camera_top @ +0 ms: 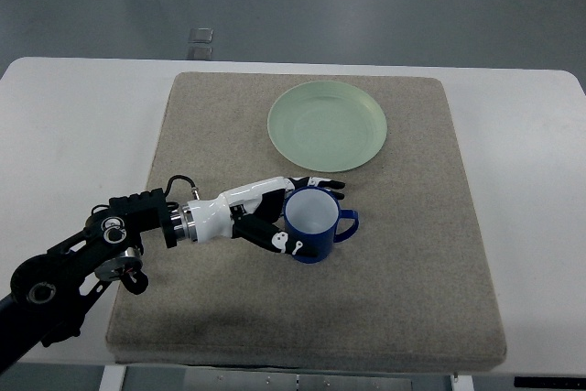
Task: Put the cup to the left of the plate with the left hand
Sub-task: 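Close the left hand fingers to grasp the blue mug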
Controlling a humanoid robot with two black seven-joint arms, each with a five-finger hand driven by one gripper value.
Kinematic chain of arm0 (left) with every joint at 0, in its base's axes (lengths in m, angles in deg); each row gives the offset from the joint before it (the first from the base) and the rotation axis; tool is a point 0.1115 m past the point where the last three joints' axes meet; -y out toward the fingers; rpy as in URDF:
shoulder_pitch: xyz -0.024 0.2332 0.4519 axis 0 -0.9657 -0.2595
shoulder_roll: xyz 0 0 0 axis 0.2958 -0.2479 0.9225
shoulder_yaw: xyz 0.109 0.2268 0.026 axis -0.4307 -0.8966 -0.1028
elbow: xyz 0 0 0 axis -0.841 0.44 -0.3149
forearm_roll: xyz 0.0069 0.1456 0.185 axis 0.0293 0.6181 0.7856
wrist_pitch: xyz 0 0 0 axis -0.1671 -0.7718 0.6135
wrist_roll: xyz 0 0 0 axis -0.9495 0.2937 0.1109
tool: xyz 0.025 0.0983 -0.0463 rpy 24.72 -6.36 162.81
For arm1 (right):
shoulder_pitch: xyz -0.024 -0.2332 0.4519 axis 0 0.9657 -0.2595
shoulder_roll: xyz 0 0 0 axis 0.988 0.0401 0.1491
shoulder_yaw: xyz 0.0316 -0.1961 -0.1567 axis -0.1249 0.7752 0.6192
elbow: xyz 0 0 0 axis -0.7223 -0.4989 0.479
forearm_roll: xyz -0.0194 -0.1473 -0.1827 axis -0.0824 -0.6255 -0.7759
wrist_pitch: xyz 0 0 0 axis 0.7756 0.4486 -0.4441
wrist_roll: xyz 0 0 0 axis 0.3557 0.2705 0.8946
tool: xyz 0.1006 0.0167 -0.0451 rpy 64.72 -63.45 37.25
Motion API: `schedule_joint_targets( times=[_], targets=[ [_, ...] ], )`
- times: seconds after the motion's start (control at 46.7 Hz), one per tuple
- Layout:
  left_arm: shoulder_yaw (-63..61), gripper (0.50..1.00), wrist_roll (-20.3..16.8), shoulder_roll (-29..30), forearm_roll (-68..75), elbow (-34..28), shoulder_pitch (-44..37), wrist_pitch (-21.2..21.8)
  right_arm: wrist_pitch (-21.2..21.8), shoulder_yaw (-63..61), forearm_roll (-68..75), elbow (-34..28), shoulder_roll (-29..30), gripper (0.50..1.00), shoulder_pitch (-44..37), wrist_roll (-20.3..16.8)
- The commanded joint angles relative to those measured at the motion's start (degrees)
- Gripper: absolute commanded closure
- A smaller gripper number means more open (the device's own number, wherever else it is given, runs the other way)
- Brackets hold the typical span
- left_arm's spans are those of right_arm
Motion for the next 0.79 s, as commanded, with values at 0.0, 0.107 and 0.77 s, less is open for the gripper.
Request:
schedule_joint_targets(
  times=[0.0, 0.107, 0.77],
  targets=[
    [0.0, 0.619, 0.0, -0.05, 0.1, -0.06, 0.0, 0.0, -0.01, 0.0, 0.0, 0.0, 0.0, 0.568, 0.0, 0.0],
    [0.0, 0.621, 0.0, -0.32, 0.1, -0.06, 0.0, 0.0, -0.01, 0.0, 0.0, 0.0, 0.0, 0.568, 0.0, 0.0],
    [0.26, 0.789, -0.09, -0.23, -0.07, 0.11, 0.09, 0.0, -0.01, 0.0, 0.0, 0.0, 0.0, 0.568, 0.0, 0.0]
  ],
)
